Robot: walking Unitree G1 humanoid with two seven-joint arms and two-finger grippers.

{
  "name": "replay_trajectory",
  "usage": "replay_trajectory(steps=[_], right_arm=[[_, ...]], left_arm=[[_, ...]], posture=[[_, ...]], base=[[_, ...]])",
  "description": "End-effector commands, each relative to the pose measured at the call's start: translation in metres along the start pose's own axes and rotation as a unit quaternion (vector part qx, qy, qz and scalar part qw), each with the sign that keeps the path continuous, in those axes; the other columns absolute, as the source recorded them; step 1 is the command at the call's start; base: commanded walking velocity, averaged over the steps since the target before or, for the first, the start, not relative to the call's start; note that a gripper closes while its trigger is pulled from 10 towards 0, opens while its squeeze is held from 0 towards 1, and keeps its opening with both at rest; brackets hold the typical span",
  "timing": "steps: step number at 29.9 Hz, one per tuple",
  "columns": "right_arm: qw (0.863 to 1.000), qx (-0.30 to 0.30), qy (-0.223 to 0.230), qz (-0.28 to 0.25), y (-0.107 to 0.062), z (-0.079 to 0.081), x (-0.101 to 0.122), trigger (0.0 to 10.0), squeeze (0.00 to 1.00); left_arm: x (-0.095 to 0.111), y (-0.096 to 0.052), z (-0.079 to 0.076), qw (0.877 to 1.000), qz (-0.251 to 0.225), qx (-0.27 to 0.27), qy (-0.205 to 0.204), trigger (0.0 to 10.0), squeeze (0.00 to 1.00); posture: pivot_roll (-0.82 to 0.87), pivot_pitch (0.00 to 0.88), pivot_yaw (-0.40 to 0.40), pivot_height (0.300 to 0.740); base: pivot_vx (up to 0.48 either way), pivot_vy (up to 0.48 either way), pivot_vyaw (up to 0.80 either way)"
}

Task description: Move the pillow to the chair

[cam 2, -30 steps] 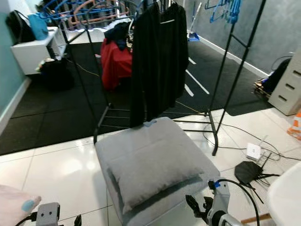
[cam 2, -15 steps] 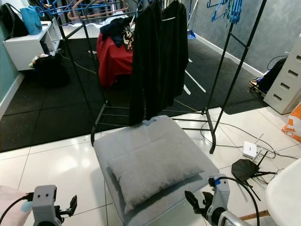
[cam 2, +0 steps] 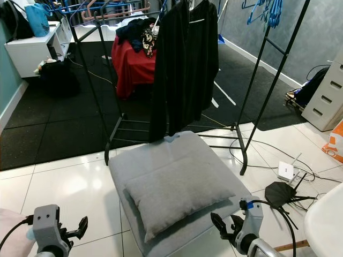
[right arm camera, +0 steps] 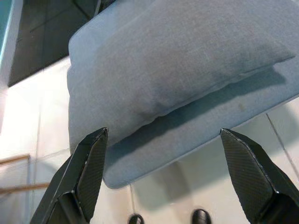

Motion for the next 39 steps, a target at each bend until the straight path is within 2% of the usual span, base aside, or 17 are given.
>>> replay_trajectory(steps=[1, 7, 8, 10, 11, 12, 13, 21, 26, 32, 34, 36, 37, 38, 39], right_arm=[[1.0, -0.006, 0.025, -0.008, -0.001, 0.0, -0.003, 10.0, 0.0], [0.998, -0.004, 0.057, -0.025, 0.0, 0.002, -0.003, 10.0, 0.0], [0.997, -0.006, 0.067, -0.033, 0.024, 0.012, 0.028, 10.0, 0.0], [0.996, 0.004, 0.076, -0.039, 0.051, 0.031, 0.071, 10.0, 0.0], [0.996, 0.004, 0.076, -0.039, 0.051, 0.031, 0.071, 10.0, 0.0], [0.996, 0.001, 0.082, -0.046, 0.056, 0.036, 0.085, 10.0, 0.0], [0.995, -0.002, 0.085, -0.051, 0.056, 0.036, 0.089, 10.0, 0.0], [0.991, 0.004, 0.108, -0.08, 0.057, 0.039, 0.105, 10.0, 0.0], [0.984, 0.012, 0.141, -0.106, 0.061, 0.045, 0.124, 10.0, 0.0], [0.981, 0.019, 0.156, -0.112, 0.063, 0.049, 0.13, 10.0, 0.0], [0.979, 0.026, 0.164, -0.115, 0.064, 0.051, 0.132, 10.0, 0.0], [0.975, 0.035, 0.186, -0.116, 0.064, 0.053, 0.134, 10.0, 0.0], [0.975, 0.035, 0.186, -0.116, 0.064, 0.053, 0.134, 10.0, 0.0], [0.973, 0.037, 0.199, -0.115, 0.065, 0.054, 0.132, 10.0, 0.0], [0.973, 0.037, 0.199, -0.115, 0.065, 0.054, 0.132, 10.0, 0.0]], left_arm=[[-0.003, -0.002, 0.006, 1.0, 0.008, -0.001, -0.005, 10.0, 0.0], [0.0, -0.003, 0.007, 1.0, 0.005, -0.004, -0.01, 10.0, 0.0], [0.0, -0.004, 0.008, 1.0, 0.003, -0.003, -0.012, 10.0, 0.0], [0.001, -0.005, 0.01, 1.0, 0.002, -0.002, -0.013, 10.0, 0.0], [0.001, -0.005, 0.01, 1.0, 0.002, -0.002, -0.013, 10.0, 0.0], [0.001, -0.005, 0.011, 1.0, 0.001, -0.002, -0.014, 10.0, 0.0], [0.001, -0.005, 0.011, 1.0, 0.001, -0.002, -0.015, 10.0, 0.0], [0.002, -0.009, 0.014, 1.0, -0.005, -0.006, -0.02, 10.0, 0.0], [0.004, -0.014, 0.018, 1.0, -0.013, -0.006, -0.013, 10.0, 0.0], [0.008, -0.018, 0.024, 1.0, -0.021, -0.001, -0.009, 10.0, 0.0], [0.013, -0.02, 0.027, 0.999, -0.032, 0.002, -0.01, 10.0, 0.0], [0.036, -0.026, 0.033, 0.998, -0.067, 0.001, -0.007, 10.0, 0.0], [0.036, -0.026, 0.033, 0.998, -0.067, 0.001, -0.007, 10.0, 0.0], [0.049, -0.027, 0.035, 0.997, -0.083, -0.002, 0.0, 10.0, 0.0], [0.049, -0.027, 0.035, 0.997, -0.083, -0.002, 0.0, 10.0, 0.0]], posture=[[-0.12, 0.062, -0.051, 0.655], [-0.12, 0.083, -0.045, 0.635], [-0.12, 0.079, -0.043, 0.63], [-0.12, 0.082, -0.041, 0.62], [-0.12, 0.082, -0.041, 0.62], [-0.12, 0.083, -0.04, 0.615], [-0.12, 0.086, -0.039, 0.61], [-0.11, 0.109, -0.026, 0.585], [-0.1, 0.144, -0.005, 0.565], [-0.09, 0.16, 0.005, 0.555], [-0.07, 0.17, 0.011, 0.55], [-0.05, 0.192, 0.023, 0.54], [-0.05, 0.192, 0.023, 0.54], [-0.04, 0.201, 0.029, 0.535], [-0.04, 0.201, 0.029, 0.535]], base=[[0.0, 0.0, 0.0], [0.0, 0.0, 0.0], [0.0, 0.0, 0.0], [0.0, 0.0, 0.0], [0.0, 0.0, 0.0], [0.0, 0.0, 0.0], [0.0, 0.0, 0.0], [0.0, 0.0, 0.0], [0.0, 0.0, 0.0], [0.0, 0.0, 0.0], [0.0, 0.0, 0.0], [0.0, 0.0, 0.0], [0.0, 0.0, 0.0], [0.0, 0.0, 0.0], [0.0, 0.0, 0.0]])
Point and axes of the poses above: a point about 5 cm out from each wrist's last joint towards the gripper, its own y axis pointing out of the wrist towards the gripper, its own x axis along the axis of the wrist's last joint, z = x × y, the point moved 5 cm from there along y, pointing out of the wrist towards the gripper, and after that the axes turned 3 degrees about y, right-handed, at the moved point
